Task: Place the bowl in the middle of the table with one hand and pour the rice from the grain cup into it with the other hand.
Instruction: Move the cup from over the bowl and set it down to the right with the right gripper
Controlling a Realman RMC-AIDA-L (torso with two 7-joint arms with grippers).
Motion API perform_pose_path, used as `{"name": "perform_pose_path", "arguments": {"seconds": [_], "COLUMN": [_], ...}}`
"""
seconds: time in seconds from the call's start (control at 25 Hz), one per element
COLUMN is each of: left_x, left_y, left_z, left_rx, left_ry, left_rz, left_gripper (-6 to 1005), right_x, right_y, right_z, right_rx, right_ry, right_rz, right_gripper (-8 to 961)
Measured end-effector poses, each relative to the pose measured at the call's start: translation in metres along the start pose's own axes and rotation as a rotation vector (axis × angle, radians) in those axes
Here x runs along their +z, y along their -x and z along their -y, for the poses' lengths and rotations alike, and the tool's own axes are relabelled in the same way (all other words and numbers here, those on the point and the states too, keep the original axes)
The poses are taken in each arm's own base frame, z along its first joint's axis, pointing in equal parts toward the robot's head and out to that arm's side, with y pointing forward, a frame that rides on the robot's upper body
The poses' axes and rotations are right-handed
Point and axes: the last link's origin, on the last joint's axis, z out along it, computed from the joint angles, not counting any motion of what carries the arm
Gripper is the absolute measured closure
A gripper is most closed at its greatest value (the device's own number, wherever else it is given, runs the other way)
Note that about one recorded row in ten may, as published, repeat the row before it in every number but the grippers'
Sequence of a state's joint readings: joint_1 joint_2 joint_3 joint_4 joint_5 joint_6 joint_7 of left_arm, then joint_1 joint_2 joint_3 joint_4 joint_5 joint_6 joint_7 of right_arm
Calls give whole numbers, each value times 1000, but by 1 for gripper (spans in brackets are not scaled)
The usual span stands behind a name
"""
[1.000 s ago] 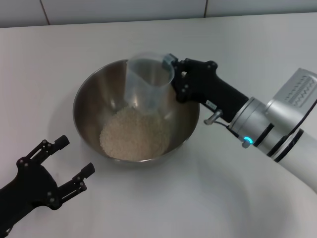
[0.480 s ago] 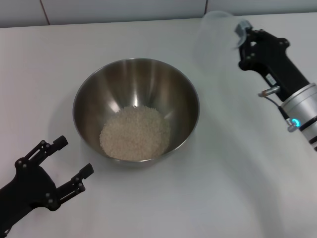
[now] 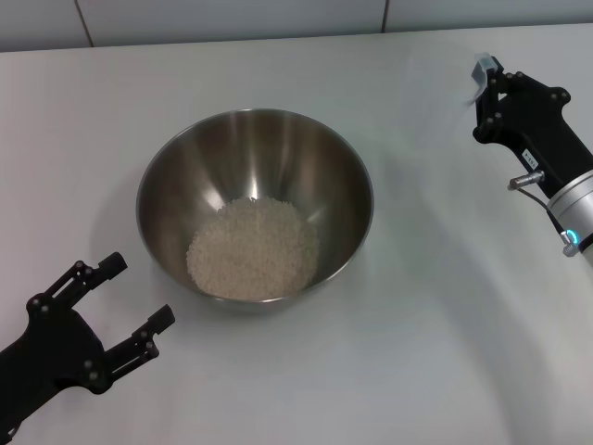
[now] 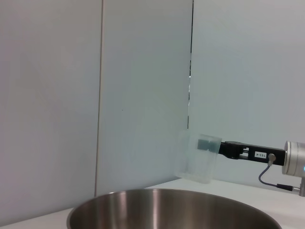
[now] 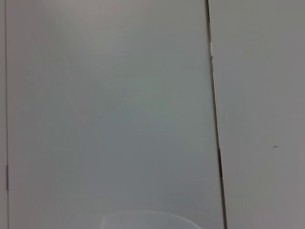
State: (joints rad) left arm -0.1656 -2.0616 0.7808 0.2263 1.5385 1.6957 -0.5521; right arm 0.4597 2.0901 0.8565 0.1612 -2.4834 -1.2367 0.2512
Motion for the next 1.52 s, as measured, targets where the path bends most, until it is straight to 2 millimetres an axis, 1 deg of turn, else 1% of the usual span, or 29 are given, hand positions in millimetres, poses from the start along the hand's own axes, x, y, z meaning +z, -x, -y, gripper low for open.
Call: {"name": "perform_pose_path", "arguments": {"seconds": [0.16, 0.28, 0.32, 0.44, 0.68, 1.08, 1.52], "left_x": [0, 0, 0, 0, -1, -1, -2], "left_y": [0, 0, 0, 0, -1, -2, -3], "left_z": [0, 0, 0, -1, -1, 0, -1], "left_rx": [1, -1, -1, -3, -2, 4, 4], "left_ry": [1, 1, 1, 2, 3, 8, 9], "left_rz": [0, -2, -2, -5, -6, -10, -14], "left_gripper": [163, 163, 163, 163, 163, 163, 162], "right_x": [-2, -5, -5, -5, -6, -8, -9], "right_y": [-2, -11, -11, -23, -31, -37, -38], "right_z": [0, 2, 2, 1, 2, 1, -1], "right_rx": [1, -5, -5, -6, -7, -12, 9], "right_ry": [-4, -18, -18, -22, -30, -27, -34], "right_rz": [-7, -69, -69, -147, -204, -250, -250], "right_gripper": [937, 937, 937, 937, 920, 877, 831]}}
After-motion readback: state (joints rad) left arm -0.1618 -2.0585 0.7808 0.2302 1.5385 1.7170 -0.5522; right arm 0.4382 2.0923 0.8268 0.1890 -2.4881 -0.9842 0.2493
